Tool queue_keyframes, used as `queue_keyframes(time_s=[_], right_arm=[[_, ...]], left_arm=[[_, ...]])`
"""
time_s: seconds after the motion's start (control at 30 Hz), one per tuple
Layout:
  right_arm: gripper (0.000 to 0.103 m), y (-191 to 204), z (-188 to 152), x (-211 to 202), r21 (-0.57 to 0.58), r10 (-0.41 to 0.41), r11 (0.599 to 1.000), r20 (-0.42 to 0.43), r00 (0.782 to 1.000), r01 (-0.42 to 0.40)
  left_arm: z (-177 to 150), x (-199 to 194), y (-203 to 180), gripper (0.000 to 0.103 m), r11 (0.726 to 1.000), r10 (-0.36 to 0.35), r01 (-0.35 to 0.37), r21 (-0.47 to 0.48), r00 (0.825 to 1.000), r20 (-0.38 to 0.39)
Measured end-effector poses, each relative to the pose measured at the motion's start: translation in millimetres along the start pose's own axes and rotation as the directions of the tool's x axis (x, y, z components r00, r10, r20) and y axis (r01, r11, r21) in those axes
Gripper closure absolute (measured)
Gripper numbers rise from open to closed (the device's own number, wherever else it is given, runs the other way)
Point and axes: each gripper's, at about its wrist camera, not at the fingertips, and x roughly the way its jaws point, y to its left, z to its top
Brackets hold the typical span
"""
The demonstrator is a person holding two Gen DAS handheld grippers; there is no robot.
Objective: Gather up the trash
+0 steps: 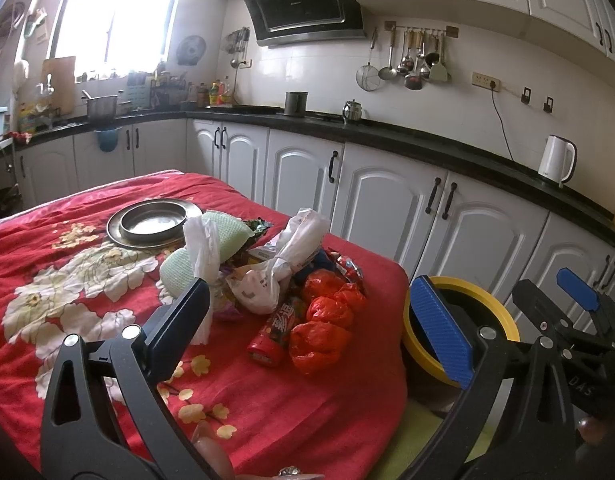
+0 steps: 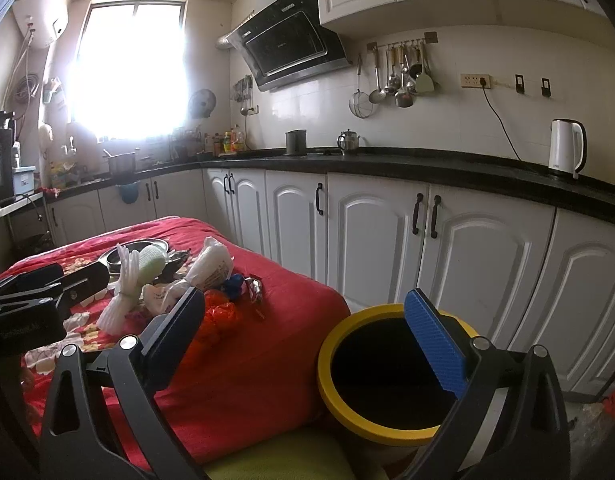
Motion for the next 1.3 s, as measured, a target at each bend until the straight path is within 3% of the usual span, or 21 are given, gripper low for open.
queue_keyframes(time_s=[0.9, 1.3], right_arm=[[0.006, 3.5, -2.5, 3.5, -0.012, 0.007, 1.000, -0.001, 1.000, -0.007], [0.006, 29.1, -3.2, 13.0, -0.109, 0.113, 0.987, -0.049, 0.992, -0.118]], left_arm=[[-4.0, 1.2, -2.4, 0.011, 1.000, -0.004, 0.004, -0.016, 1.000, -0.008], [-3.5, 4.3, 29.5, 0.011, 0.996, 0.042, -0.043, -0.076, 0.999, -0.013]])
